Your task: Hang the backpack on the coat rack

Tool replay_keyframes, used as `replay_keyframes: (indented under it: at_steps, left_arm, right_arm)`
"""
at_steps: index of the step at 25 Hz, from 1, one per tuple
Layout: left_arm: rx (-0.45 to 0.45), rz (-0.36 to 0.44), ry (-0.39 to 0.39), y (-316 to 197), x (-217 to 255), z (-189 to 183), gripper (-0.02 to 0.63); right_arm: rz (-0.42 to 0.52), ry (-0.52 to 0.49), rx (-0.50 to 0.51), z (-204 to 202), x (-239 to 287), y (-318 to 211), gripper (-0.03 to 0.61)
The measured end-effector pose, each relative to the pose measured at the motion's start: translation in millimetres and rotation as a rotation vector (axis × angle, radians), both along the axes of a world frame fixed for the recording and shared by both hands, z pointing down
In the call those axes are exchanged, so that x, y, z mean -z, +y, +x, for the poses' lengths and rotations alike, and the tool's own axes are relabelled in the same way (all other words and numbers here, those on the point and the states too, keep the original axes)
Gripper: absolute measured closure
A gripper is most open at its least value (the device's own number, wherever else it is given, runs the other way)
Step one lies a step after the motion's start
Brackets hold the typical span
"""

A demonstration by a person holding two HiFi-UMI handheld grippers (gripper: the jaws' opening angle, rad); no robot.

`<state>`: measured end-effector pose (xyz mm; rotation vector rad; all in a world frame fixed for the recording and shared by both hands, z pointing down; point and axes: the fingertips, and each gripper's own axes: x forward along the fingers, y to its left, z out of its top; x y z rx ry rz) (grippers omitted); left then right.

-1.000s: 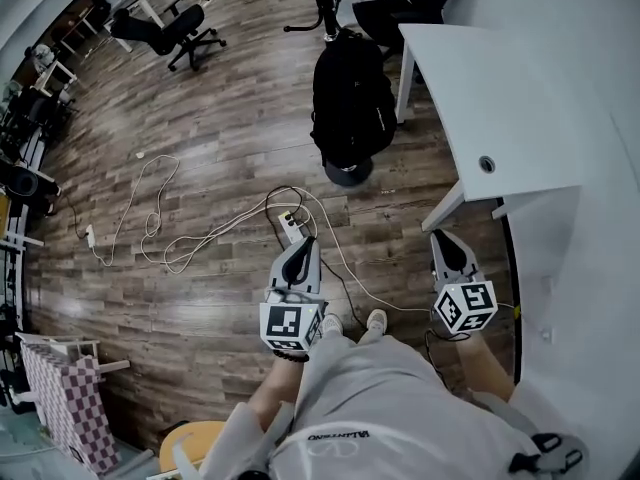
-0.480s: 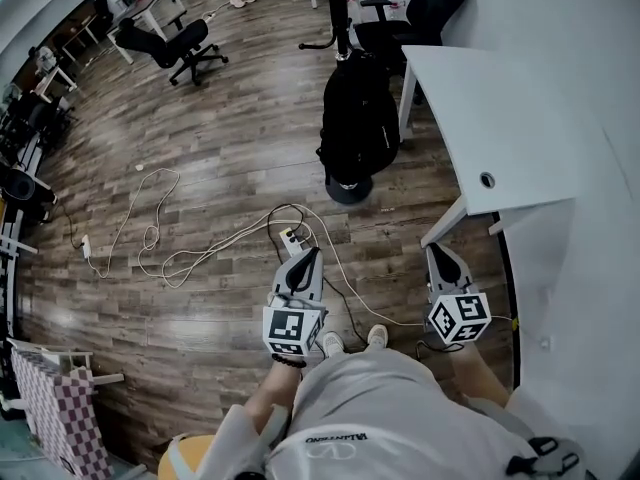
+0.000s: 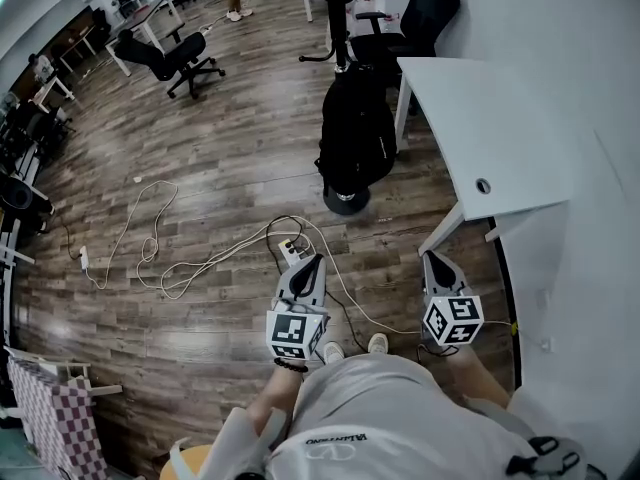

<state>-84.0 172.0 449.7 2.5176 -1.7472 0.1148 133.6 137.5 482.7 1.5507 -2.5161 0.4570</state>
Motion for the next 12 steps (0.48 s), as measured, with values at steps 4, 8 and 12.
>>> replay_keyframes:
  at_steps: [4, 8, 12]
  left_arm:
    - [0.002, -0.009, 0.001, 1.9, -3.6, -0.7, 0.604]
    - [-0.003, -0.021, 0.005, 4.6, -7.0, -0.4, 0.604]
    - [-0.012, -0.024, -0.003, 4.9, -7.5, 1.4, 0.604]
  right_arm:
    - [0.008, -0.012, -0.002, 1.9, 5.6, -0.2, 0.565]
    - [0.030, 0.006, -0.013, 7.7, 11.7, -0.5, 0.565]
    - [0.035, 0.009, -0.032, 16.3, 11.9, -2.0, 0.565]
